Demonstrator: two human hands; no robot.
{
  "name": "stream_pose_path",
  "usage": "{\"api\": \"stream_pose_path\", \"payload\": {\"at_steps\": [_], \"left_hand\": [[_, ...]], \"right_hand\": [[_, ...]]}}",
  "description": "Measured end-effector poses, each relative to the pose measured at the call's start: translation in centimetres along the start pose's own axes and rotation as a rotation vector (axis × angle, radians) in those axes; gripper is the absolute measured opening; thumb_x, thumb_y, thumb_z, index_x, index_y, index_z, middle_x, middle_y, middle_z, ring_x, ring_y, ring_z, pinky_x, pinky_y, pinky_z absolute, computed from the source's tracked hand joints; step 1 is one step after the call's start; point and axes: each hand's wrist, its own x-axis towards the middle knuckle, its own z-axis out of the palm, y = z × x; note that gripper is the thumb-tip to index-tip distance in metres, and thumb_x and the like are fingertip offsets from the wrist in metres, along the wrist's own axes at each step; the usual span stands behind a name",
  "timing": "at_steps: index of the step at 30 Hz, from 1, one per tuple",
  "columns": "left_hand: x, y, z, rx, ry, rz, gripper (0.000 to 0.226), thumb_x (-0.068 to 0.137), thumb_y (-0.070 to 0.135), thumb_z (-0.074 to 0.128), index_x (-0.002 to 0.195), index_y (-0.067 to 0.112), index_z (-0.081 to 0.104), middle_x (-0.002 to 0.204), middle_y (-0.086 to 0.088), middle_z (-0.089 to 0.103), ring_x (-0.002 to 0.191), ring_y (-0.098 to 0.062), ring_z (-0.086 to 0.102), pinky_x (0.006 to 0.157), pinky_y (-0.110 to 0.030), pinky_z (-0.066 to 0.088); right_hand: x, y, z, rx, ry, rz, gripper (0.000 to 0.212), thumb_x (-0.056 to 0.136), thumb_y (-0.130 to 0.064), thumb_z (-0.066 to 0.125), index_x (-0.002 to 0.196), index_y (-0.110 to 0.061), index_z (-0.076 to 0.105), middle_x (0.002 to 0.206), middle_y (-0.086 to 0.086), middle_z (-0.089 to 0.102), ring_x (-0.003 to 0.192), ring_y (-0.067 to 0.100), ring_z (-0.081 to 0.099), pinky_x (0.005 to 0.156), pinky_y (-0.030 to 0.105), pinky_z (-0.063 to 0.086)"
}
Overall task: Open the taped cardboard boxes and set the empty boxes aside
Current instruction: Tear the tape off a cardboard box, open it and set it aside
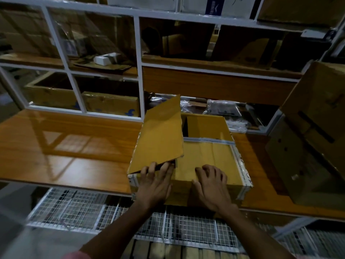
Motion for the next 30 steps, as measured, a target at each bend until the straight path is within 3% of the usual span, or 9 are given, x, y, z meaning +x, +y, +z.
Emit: {"api": "stream_pose_path", "payload": {"at_steps": [4, 11, 16, 22, 25, 27, 30], "left_hand": [[-1.0, 0.5, 0.1, -0.034, 0.001, 0.025, 0.057, 0.078, 0.030, 0.076, 0.132, 0.014, 0.067, 0.143, -0.006, 0.056, 0.121, -0.038, 0.044, 0.092, -0.049, 0.035], [0.9, 1.1, -1.5, -0.059, -0.124, -0.134, 0.066, 0.066, 0.037, 0.087, 0.125, 0.015, 0.070, 0.139, -0.003, 0.043, 0.109, -0.033, 0.043, 0.085, -0.043, 0.030], [2.3, 1.8, -2.9, -0.169, -0.235, -0.113, 0.052, 0.079, 0.035, 0.076, 0.124, 0.012, 0.063, 0.130, -0.010, 0.043, 0.096, -0.028, 0.045, 0.074, -0.043, 0.047], [2.3, 1.4, -2.6, -0.170, -0.327, -0.088, 0.059, 0.091, 0.040, 0.060, 0.141, 0.009, 0.047, 0.147, -0.020, 0.036, 0.123, -0.040, 0.049, 0.101, -0.054, 0.044], [3.1, 0.1, -2.7, -0.116, -0.365, -0.144, 0.065, 0.096, 0.049, 0.054, 0.148, 0.016, 0.037, 0.169, -0.018, 0.011, 0.152, -0.041, 0.021, 0.114, -0.069, 0.022], [4.2, -1.1, -2.7, -0.094, -0.364, -0.196, 0.064, 0.099, 0.054, 0.045, 0.152, 0.020, 0.034, 0.172, -0.012, 0.001, 0.157, -0.037, 0.002, 0.114, -0.076, 0.002], [5.9, -3.0, -2.8, -0.139, -0.394, -0.320, 0.057, 0.101, 0.051, 0.045, 0.149, 0.021, 0.040, 0.171, -0.008, 0.008, 0.156, -0.036, 0.003, 0.110, -0.082, 0.008]], "right_hand": [[0.2, 0.4, 0.3, 0.012, -0.016, 0.007, 0.049, 0.099, -0.062, 0.031, 0.136, -0.034, 0.046, 0.138, 0.002, 0.042, 0.130, 0.024, 0.037, 0.107, 0.048, 0.028], [1.8, -0.6, -0.1, -0.036, -0.006, 0.089, 0.048, 0.096, -0.063, 0.032, 0.122, -0.029, 0.054, 0.121, 0.005, 0.047, 0.112, 0.026, 0.042, 0.092, 0.046, 0.033], [2.3, -1.4, 0.0, -0.076, -0.010, 0.126, 0.046, 0.096, -0.060, 0.036, 0.120, -0.026, 0.054, 0.118, 0.006, 0.047, 0.107, 0.027, 0.044, 0.087, 0.047, 0.035], [2.1, -1.5, 0.1, -0.071, 0.009, 0.117, 0.041, 0.095, -0.057, 0.041, 0.117, -0.026, 0.055, 0.114, 0.006, 0.048, 0.104, 0.027, 0.044, 0.085, 0.046, 0.035], [2.1, -1.6, 0.1, -0.040, -0.009, 0.101, 0.038, 0.094, -0.052, 0.040, 0.117, -0.025, 0.055, 0.118, 0.005, 0.046, 0.107, 0.025, 0.043, 0.089, 0.046, 0.035], [2.2, -1.7, 0.0, -0.005, -0.016, 0.079, 0.037, 0.093, -0.047, 0.042, 0.118, -0.022, 0.056, 0.123, 0.006, 0.046, 0.111, 0.025, 0.043, 0.094, 0.045, 0.035], [3.2, -1.9, -0.2, 0.047, -0.044, 0.032, 0.036, 0.093, -0.041, 0.046, 0.122, -0.021, 0.055, 0.131, 0.007, 0.046, 0.118, 0.026, 0.042, 0.101, 0.045, 0.036]]}}
